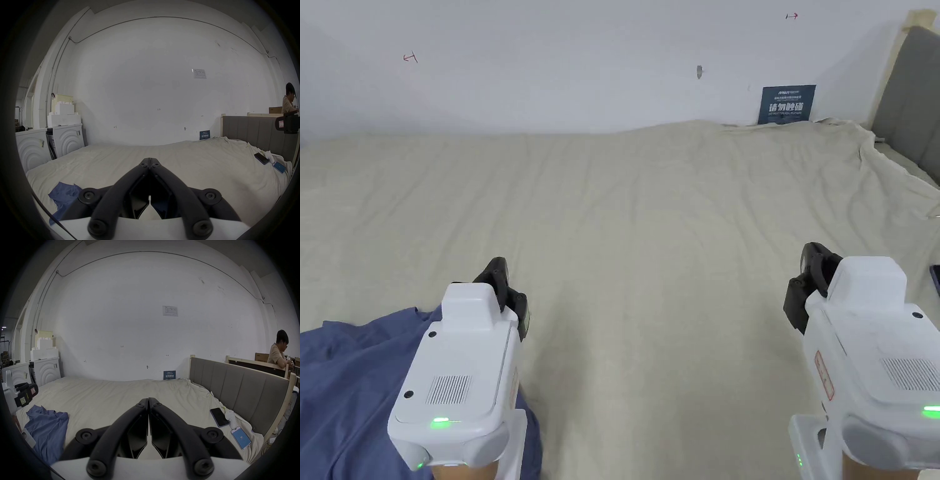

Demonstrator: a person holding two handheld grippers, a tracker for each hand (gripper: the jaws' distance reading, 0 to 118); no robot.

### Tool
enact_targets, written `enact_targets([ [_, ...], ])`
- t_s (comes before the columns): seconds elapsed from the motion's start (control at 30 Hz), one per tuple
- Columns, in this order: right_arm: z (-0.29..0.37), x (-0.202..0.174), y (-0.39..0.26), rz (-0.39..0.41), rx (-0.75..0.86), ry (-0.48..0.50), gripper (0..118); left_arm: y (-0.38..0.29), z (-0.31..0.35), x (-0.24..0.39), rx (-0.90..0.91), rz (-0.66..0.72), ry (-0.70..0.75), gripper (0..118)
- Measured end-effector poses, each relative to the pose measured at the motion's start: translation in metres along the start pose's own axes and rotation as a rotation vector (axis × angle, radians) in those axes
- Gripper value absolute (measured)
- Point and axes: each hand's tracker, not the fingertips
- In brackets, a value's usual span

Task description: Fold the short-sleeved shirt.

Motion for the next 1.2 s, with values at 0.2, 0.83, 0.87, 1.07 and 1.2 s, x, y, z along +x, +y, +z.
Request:
enact_targets([
  [0.2,0.001,0.001,0.0,-0.003,0.001,-0.001,0,0.001,0.0,0.0,0.003,-0.005,0.0,0],
  [0.83,-0.005,-0.017,0.006,0.013,0.021,0.042,0,0.007,0.005,-0.016,0.02,-0.005,0.056,0],
  [0.87,-0.007,-0.022,0.007,0.012,0.022,0.055,0,0.007,0.007,-0.022,0.022,0.007,0.072,0],
  [1.07,-0.02,-0.061,0.012,0.019,0.039,0.151,0,0.006,0.02,-0.068,0.021,0.001,0.185,0],
  [1.2,-0.029,-0.097,0.015,0.022,0.05,0.234,0,0.006,0.038,-0.106,0.013,-0.018,0.279,0],
])
